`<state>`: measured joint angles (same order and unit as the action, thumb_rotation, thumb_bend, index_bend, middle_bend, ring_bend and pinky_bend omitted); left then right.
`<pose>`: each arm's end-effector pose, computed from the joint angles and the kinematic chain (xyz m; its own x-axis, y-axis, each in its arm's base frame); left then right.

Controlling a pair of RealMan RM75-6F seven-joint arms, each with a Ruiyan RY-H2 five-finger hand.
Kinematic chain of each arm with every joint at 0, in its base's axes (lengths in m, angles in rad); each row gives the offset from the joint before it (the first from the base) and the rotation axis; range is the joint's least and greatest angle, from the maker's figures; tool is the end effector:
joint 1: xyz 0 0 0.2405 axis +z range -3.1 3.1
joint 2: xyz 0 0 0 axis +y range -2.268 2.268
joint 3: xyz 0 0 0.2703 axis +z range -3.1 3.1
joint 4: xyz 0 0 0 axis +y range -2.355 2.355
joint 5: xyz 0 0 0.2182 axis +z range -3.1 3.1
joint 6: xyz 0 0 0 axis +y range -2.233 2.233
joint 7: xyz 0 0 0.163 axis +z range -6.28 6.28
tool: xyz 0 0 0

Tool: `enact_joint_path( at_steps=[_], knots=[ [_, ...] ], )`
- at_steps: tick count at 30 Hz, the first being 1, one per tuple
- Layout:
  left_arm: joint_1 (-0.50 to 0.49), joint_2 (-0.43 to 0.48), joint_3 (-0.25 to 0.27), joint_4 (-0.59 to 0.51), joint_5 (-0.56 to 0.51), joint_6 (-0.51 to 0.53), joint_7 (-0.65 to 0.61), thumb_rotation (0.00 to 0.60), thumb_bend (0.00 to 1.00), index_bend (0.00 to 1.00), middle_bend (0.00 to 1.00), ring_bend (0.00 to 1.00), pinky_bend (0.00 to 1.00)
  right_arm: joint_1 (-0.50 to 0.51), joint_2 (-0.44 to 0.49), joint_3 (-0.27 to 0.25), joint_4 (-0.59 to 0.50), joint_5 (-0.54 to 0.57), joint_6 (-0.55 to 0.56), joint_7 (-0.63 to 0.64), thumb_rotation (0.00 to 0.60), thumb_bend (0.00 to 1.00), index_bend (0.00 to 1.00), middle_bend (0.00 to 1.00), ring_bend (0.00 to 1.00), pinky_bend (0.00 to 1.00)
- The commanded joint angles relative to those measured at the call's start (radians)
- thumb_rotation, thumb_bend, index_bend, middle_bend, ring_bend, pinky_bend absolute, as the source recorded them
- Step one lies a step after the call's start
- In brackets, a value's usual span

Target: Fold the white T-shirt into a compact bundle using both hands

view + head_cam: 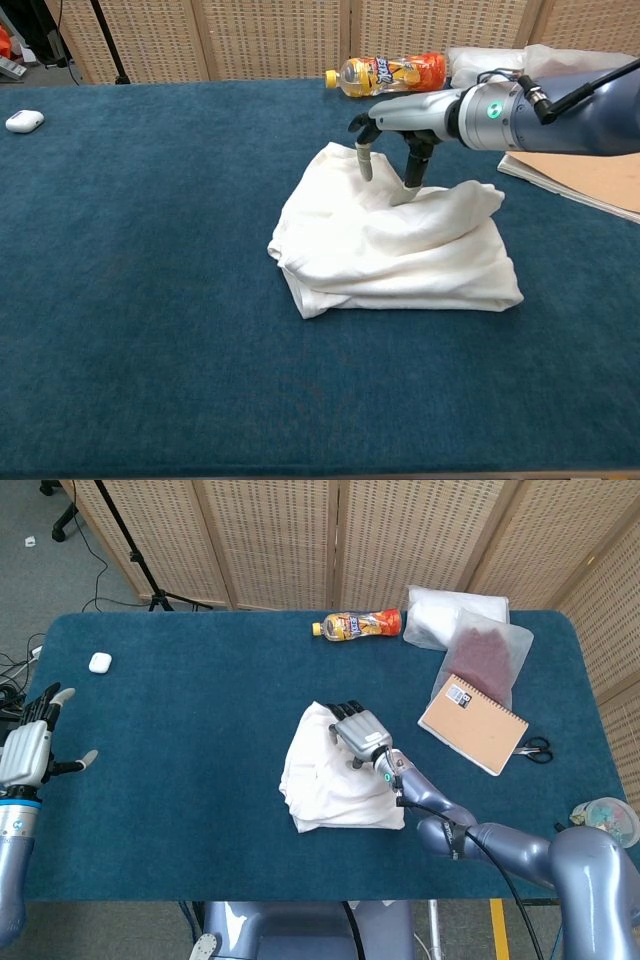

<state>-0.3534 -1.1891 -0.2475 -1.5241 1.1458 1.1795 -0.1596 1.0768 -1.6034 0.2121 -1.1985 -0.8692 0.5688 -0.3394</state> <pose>-0.3134 0.3298 0.1510 0.1282 -0.0022 0.9917 0.9881 0.0856 -0.1275 -0.0946 -0.4519 -0.0636 0.5643 -0.3945 0.7252 -0.8043 -0.4607 0.3753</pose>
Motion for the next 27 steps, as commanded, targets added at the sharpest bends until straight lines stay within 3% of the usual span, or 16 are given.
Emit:
enact_joint_path(
  at_steps=[1,16,27],
  knots=[
    [0.0,0.0,0.0,0.002,-0.001,-0.001,0.0,0.6,0.21,0.0,0.0,0.0,0.0,0.021,-0.01,-0.015,0.019,0.048,-0.016,-0.013,0.6,0.28,0.43,0.0,0.0,0.0],
    [-0.001,-0.001,-0.004,0.005,-0.006,-0.002,-0.002,0.6,0.21,0.0,0.0,0.0,0.0,0.051,-0.052,-0.042,0.077,0.094,-0.024,0.005,0.6,0.32,0.44,0.0,0.0,0.0],
    [-0.001,-0.004,-0.004,0.007,-0.008,-0.003,0.003,0.6,0.21,0.0,0.0,0.0,0.0,0.045,-0.09,-0.045,0.144,0.056,-0.041,0.059,0.6,0.38,0.6,0.0,0.0,0.0]
  ],
)
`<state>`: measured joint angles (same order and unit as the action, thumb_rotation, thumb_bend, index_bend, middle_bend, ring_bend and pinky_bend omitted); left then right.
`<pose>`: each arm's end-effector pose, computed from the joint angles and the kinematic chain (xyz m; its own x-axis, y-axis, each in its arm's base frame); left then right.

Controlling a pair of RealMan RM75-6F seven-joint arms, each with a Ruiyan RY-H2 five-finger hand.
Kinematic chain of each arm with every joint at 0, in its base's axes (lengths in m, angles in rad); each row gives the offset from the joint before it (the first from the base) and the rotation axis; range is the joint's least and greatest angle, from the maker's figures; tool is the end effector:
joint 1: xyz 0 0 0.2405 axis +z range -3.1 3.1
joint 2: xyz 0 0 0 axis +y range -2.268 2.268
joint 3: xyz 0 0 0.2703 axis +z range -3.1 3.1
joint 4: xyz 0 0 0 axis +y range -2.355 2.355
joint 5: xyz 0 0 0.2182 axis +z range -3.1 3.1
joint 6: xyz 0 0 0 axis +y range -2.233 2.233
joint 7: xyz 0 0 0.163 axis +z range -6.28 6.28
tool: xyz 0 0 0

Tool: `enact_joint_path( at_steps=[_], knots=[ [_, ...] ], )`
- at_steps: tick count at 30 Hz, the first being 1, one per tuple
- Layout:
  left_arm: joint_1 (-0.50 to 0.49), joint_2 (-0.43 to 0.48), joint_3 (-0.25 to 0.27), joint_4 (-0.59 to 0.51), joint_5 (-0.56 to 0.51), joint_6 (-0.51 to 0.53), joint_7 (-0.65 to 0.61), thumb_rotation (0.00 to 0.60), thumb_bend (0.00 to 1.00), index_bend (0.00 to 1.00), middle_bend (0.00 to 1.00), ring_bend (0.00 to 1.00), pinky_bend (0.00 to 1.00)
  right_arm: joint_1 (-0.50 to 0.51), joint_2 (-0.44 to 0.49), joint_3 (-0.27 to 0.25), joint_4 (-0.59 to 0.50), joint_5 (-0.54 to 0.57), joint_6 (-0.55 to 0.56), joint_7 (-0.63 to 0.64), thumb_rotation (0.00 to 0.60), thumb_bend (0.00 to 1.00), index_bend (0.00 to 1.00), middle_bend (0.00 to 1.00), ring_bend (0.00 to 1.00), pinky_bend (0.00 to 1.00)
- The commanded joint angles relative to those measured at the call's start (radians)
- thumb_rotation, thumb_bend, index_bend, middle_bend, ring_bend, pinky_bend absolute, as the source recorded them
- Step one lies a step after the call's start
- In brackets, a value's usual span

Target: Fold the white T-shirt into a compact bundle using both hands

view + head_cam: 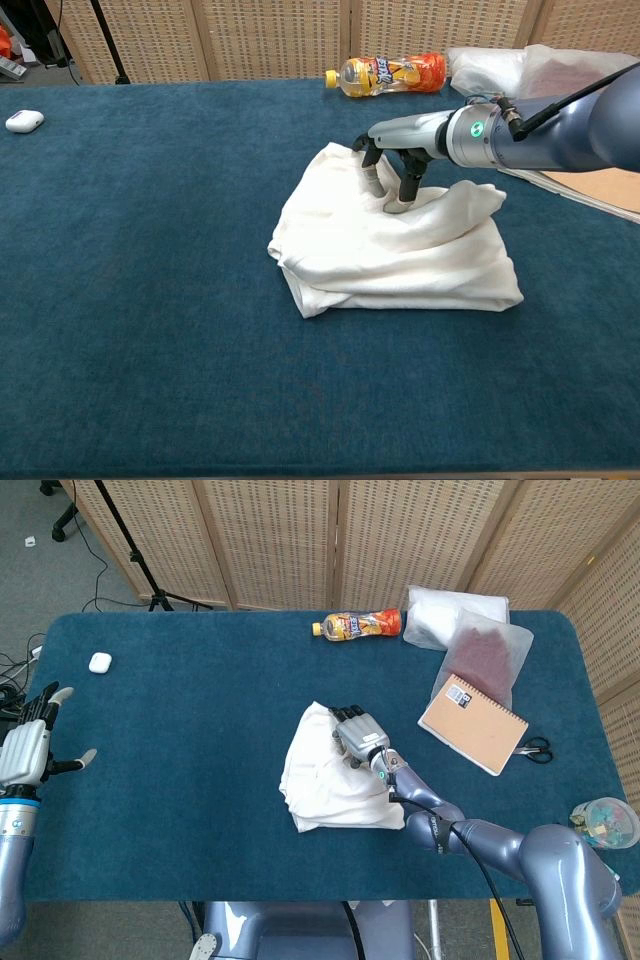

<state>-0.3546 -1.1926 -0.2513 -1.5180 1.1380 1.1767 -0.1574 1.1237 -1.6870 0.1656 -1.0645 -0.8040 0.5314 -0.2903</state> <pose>-0.3147 0.3311 0.1512 0.1281 -0.0054 0.9917 0.9876 0.0925 -0.1270 -0.1033 -0.4601 -0.0872 0.5430 -0.4478 0.7103 -0.8303 -0.4128 0.3745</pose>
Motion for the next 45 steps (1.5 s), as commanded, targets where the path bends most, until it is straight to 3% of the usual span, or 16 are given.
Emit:
enact_joint_path(
  at_steps=[1,8,11,27,45],
  knots=[
    [0.0,-0.001,0.0,0.001,-0.001,0.0,0.001,0.6,0.21,0.0,0.0,0.0,0.0,-0.003,-0.008,0.002,0.014,-0.014,-0.004,0.015,0.6,0.4,0.62,0.0,0.0,0.0],
    [0.001,-0.001,0.0,-0.001,0.0,0.002,0.002,0.6,0.21,0.0,0.0,0.0,0.0,-0.014,-0.022,0.009,0.032,-0.053,0.008,0.05,0.6,0.67,0.68,0.01,0.0,0.0],
    [0.001,0.0,0.0,-0.002,0.001,0.003,0.001,0.6,0.21,0.0,0.0,0.0,0.0,-0.02,-0.019,0.009,0.029,-0.072,0.014,0.059,0.6,0.72,0.69,0.02,0.0,0.0],
    [0.003,0.001,0.001,-0.008,0.007,0.007,0.001,0.6,0.21,0.0,0.0,0.0,0.0,-0.05,0.029,0.065,-0.068,-0.204,0.106,0.152,0.6,0.75,0.7,0.03,0.0,0.0],
    [0.008,0.018,-0.002,-0.019,0.012,0.003,-0.029,0.6,0.21,0.0,0.0,0.0,0.0,0.032,-0.123,0.13,0.127,-0.202,0.086,0.166,0.6,0.75,0.7,0.03,0.0,0.0]
  ],
)
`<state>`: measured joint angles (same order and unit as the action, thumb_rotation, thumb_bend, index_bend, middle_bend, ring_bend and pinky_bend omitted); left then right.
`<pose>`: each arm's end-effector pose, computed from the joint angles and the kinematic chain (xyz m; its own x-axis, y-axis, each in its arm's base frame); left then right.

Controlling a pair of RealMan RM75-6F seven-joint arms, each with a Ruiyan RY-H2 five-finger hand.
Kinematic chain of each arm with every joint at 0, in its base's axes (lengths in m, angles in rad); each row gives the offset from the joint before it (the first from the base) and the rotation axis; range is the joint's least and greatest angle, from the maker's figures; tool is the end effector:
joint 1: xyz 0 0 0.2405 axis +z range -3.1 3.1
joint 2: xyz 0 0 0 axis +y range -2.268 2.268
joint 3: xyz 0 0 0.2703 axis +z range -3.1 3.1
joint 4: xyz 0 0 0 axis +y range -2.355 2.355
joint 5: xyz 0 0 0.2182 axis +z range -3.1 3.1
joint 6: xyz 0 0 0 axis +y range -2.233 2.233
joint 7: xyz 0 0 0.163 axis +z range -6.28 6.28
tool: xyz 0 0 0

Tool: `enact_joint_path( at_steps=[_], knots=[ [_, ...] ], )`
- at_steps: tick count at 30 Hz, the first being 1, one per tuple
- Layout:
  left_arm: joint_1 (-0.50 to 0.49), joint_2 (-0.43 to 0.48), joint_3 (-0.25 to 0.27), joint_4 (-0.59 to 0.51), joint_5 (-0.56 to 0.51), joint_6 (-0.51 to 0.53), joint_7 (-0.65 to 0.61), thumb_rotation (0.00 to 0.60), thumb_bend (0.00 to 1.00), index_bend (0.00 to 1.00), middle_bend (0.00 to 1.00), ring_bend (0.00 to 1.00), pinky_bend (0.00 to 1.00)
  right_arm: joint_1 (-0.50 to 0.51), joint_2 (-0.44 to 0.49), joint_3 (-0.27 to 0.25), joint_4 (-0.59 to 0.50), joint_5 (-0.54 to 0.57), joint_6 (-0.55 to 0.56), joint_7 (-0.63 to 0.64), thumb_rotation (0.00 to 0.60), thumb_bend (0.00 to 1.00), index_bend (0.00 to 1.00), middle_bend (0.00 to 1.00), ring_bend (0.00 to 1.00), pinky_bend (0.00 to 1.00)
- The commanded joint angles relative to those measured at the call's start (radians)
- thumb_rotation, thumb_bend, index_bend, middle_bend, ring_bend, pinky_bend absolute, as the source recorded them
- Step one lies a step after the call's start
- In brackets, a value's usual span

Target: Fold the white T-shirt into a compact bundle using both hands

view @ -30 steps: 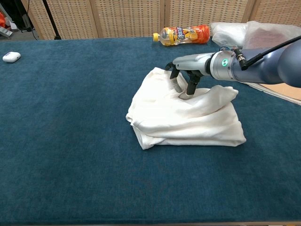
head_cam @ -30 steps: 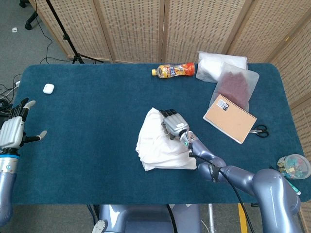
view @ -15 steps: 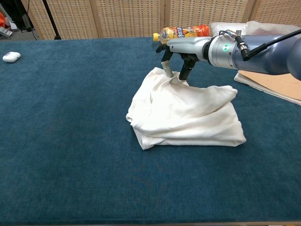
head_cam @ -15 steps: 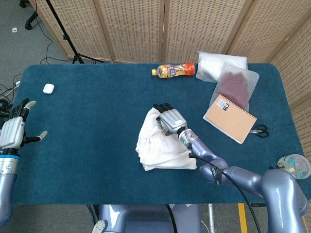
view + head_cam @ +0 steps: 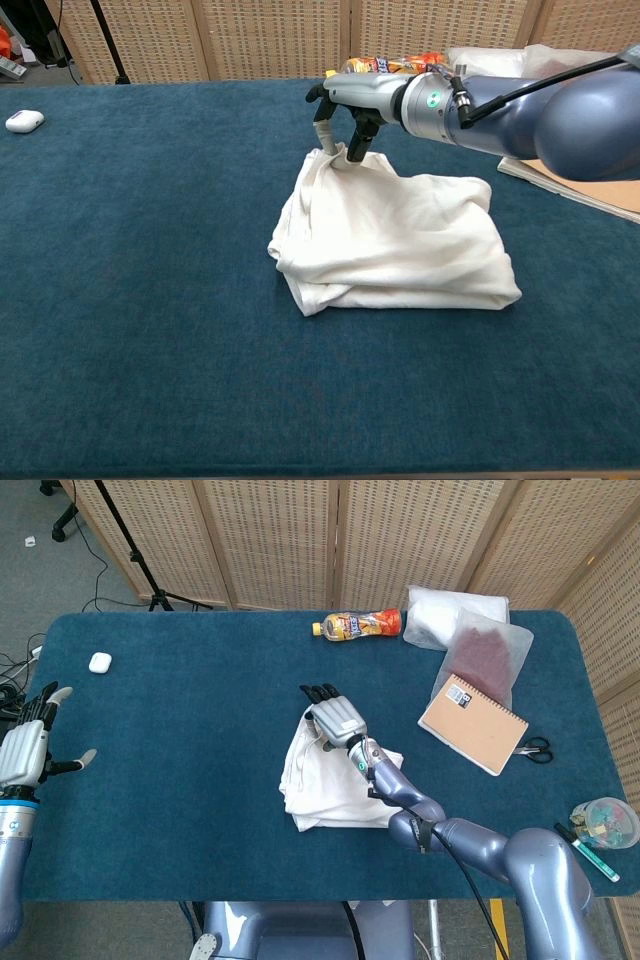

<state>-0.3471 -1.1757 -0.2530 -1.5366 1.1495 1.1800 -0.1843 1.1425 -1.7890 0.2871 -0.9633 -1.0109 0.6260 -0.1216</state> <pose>-0.3124 0.3286 0.1553 0.1050 -0.0080 0.9944 0.9910 0.0838 -0.1040 -0.0501 -0.4729 -0.0901 0.4306 -0.3277 0.8410 -0.8523 -0.4543 0.2594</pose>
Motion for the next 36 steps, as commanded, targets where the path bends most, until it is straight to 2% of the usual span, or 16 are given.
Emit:
enact_joint_path(
  at_steps=[1,12,19,21,22,23,25,26,28,36],
  knots=[
    [0.001,0.002,-0.001,-0.001,0.0,0.0,-0.004,0.6,0.21,0.0,0.0,0.0,0.0,0.017,-0.029,0.009,0.037,0.005,-0.011,-0.003,0.6,0.75,0.7,0.03,0.0,0.0],
    [0.002,0.008,-0.002,-0.003,0.0,-0.005,-0.018,0.6,0.21,0.0,0.0,0.0,0.0,0.044,-0.112,-0.001,0.153,-0.008,-0.057,-0.005,0.6,0.75,0.71,0.03,0.0,0.0],
    [0.002,0.01,-0.004,-0.001,-0.001,-0.005,-0.025,0.6,0.21,0.0,0.0,0.0,0.0,0.048,-0.134,-0.001,0.179,-0.03,-0.059,0.004,0.6,0.74,0.71,0.03,0.0,0.0],
    [0.002,0.011,-0.004,-0.001,0.0,-0.006,-0.026,0.6,0.21,0.0,0.0,0.0,0.0,0.047,-0.141,-0.002,0.187,-0.042,-0.047,0.005,0.6,0.63,0.65,0.02,0.0,0.0],
    [0.002,0.011,-0.004,0.0,0.0,-0.006,-0.027,0.6,0.21,0.0,0.0,0.0,0.0,0.045,-0.144,-0.002,0.188,-0.047,-0.04,0.009,0.6,0.48,0.54,0.01,0.0,0.0],
    [0.002,0.01,-0.004,0.001,0.0,-0.006,-0.027,0.6,0.21,0.0,0.0,0.0,0.0,0.043,-0.144,0.0,0.186,-0.051,-0.036,0.015,0.6,0.28,0.37,0.0,0.0,0.0],
    [0.002,0.01,-0.005,0.002,-0.001,-0.005,-0.029,0.6,0.21,0.0,0.0,0.0,0.0,0.038,-0.14,0.006,0.175,-0.064,-0.018,0.03,0.6,0.05,0.11,0.0,0.0,0.0],
    [0.002,0.01,-0.005,0.003,-0.002,-0.005,-0.028,0.6,0.22,0.0,0.0,0.0,0.0,0.035,-0.137,0.008,0.169,-0.074,-0.004,0.035,0.6,0.0,0.03,0.0,0.0,0.0],
    [0.001,0.009,-0.005,0.004,-0.002,-0.007,-0.028,0.6,0.21,0.0,0.0,0.0,0.0,0.027,-0.129,0.012,0.151,-0.093,0.028,0.045,0.6,0.0,0.0,0.0,0.0,0.0],
    [0.0,0.008,-0.002,0.0,0.003,-0.007,-0.025,0.6,0.21,0.0,0.0,0.0,0.0,-0.018,-0.034,0.006,-0.01,-0.158,0.127,0.036,0.6,0.0,0.0,0.0,0.0,0.0]
  ],
)
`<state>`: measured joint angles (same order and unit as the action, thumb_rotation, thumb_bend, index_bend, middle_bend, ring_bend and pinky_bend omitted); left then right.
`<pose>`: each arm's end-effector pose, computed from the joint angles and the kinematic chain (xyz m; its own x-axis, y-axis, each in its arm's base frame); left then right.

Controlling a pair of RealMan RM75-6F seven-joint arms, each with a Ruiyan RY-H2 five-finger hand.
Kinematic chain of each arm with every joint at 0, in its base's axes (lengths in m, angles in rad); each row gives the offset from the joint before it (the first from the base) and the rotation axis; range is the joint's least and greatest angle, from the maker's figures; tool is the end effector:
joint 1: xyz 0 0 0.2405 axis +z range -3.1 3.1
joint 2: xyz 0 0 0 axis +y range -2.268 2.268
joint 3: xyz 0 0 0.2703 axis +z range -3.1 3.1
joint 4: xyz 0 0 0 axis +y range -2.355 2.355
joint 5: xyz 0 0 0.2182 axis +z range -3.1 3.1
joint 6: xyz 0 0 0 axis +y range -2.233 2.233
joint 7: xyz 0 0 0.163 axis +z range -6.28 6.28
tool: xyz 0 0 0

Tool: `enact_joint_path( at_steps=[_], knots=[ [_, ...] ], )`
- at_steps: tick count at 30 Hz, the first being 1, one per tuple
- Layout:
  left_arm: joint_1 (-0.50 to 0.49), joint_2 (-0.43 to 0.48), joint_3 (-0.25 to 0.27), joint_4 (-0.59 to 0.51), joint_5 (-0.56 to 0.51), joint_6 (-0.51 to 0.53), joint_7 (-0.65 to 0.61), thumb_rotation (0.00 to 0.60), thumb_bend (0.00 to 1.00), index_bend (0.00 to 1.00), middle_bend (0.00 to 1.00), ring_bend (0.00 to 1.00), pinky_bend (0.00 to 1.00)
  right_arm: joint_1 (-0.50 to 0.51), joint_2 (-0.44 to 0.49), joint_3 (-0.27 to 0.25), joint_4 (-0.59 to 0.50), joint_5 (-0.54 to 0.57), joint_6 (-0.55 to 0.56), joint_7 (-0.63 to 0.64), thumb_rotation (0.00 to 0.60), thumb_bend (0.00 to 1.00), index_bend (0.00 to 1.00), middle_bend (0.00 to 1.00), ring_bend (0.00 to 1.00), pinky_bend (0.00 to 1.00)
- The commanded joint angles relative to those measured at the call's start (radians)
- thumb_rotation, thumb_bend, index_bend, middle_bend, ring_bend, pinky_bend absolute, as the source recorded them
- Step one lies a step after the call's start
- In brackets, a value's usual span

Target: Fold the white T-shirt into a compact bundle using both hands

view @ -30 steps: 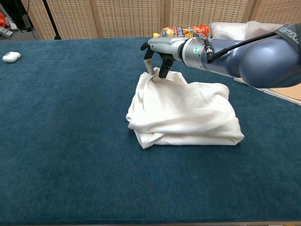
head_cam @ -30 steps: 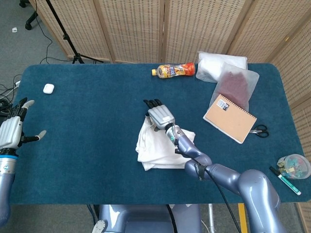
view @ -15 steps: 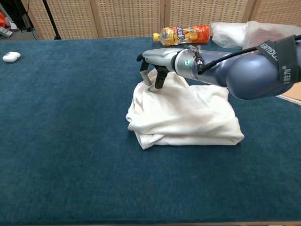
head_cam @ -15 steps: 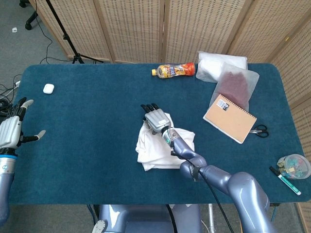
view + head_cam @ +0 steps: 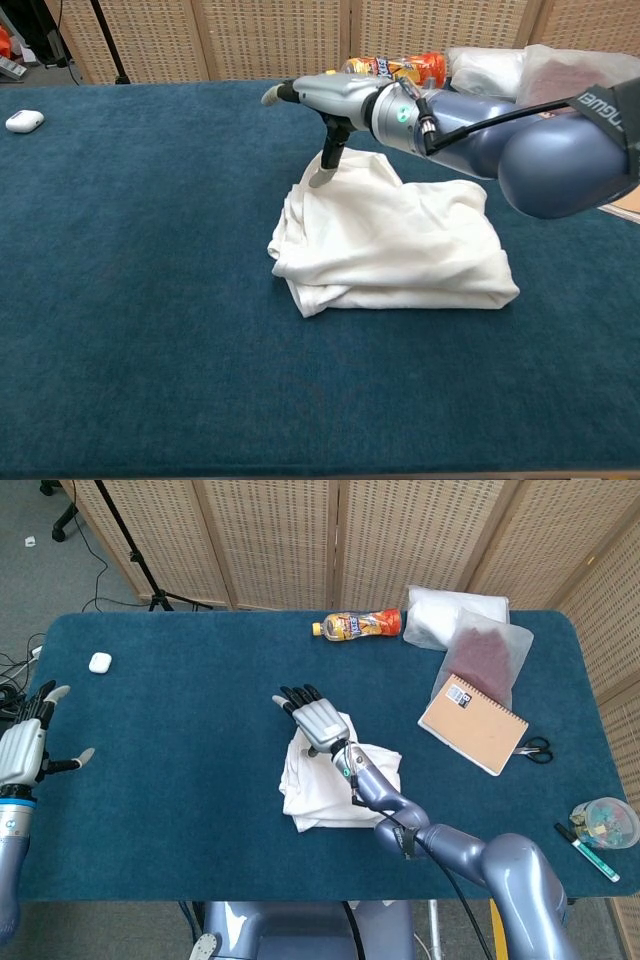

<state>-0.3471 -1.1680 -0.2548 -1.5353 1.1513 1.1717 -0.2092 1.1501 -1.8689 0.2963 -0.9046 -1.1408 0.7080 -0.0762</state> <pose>-0.3131 0.3293 0.1576 0.0881 -0.0064 0.9961 0.9927 0.0837 -0.0872 -0.0288 -0.4626 -0.1051 0.4319 -0.2480 0.8672 -0.8119 -0.5255 0.2541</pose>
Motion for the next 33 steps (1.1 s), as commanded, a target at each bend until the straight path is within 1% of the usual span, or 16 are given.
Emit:
enact_joint_path(
  at_steps=[1,2,6,10,12,13,16,20,21,25,27,30,33],
  knots=[
    [0.001,0.001,0.001,-0.003,0.002,0.003,0.001,0.6,0.21,0.0,0.0,0.0,0.0,-0.035,0.062,-0.006,-0.097,-0.034,0.06,-0.014,0.6,0.0,0.0,0.0,0.0,0.0],
    [0.002,0.002,0.002,-0.007,0.008,0.005,0.0,0.6,0.21,0.0,0.0,0.0,0.0,-0.068,0.104,-0.021,-0.164,-0.056,0.097,-0.016,0.6,0.0,0.0,0.0,0.0,0.0],
    [0.004,0.003,0.01,-0.014,0.021,0.009,0.003,0.6,0.21,0.0,0.0,0.0,0.0,-0.156,0.229,-0.075,-0.337,-0.103,0.172,-0.034,0.6,0.0,0.0,0.0,0.0,0.0],
    [0.009,0.004,0.022,-0.022,0.041,0.02,0.013,0.6,0.21,0.0,0.0,0.0,0.0,-0.247,0.33,-0.125,-0.447,-0.148,0.264,-0.041,0.6,0.0,0.0,0.0,0.0,0.0],
    [0.013,0.005,0.029,-0.022,0.055,0.032,0.022,0.6,0.2,0.0,0.0,0.0,0.0,-0.302,0.37,-0.154,-0.481,-0.176,0.335,-0.054,0.6,0.0,0.0,0.0,0.0,0.0],
    [0.016,0.004,0.034,-0.018,0.065,0.046,0.037,0.6,0.19,0.0,0.0,0.0,0.0,-0.343,0.392,-0.174,-0.497,-0.192,0.389,-0.068,0.6,0.0,0.0,0.0,0.0,0.0],
    [0.029,-0.009,0.04,-0.008,0.08,0.095,0.088,0.6,0.15,0.0,0.0,0.0,0.0,-0.454,0.427,-0.212,-0.525,-0.207,0.527,-0.092,0.6,0.0,0.0,0.0,0.0,0.0],
    [0.048,-0.019,0.05,-0.012,0.085,0.131,0.117,0.6,0.11,0.0,0.0,0.0,0.0,-0.571,0.461,-0.242,-0.541,-0.193,0.632,-0.062,0.6,0.0,0.0,0.0,0.0,0.0],
    [0.055,-0.017,0.055,-0.016,0.088,0.138,0.119,0.6,0.1,0.0,0.0,0.0,0.0,-0.605,0.475,-0.252,-0.549,-0.186,0.651,-0.034,0.6,0.0,0.0,0.0,0.0,0.0],
    [0.078,-0.01,0.071,-0.032,0.095,0.161,0.131,0.6,0.06,0.0,0.0,0.0,0.0,-0.687,0.514,-0.278,-0.56,-0.179,0.683,0.046,0.6,0.0,0.0,0.0,0.0,0.0],
    [0.092,-0.009,0.08,-0.037,0.103,0.181,0.148,0.6,0.05,0.0,0.0,0.0,0.0,-0.726,0.529,-0.295,-0.56,-0.194,0.705,0.076,0.6,0.0,0.0,0.0,0.0,0.0],
    [0.109,-0.01,0.1,-0.041,0.113,0.202,0.194,0.6,0.01,0.0,0.0,0.0,0.0,-0.775,0.54,-0.311,-0.561,-0.223,0.754,0.081,0.6,0.0,0.0,0.0,0.0,0.0],
    [0.119,-0.016,0.115,-0.042,0.116,0.214,0.25,0.6,0.0,0.0,0.0,0.0,0.0,-0.821,0.54,-0.311,-0.566,-0.247,0.818,0.064,0.6,0.0,0.0,0.0,0.0,0.0]
  ],
)
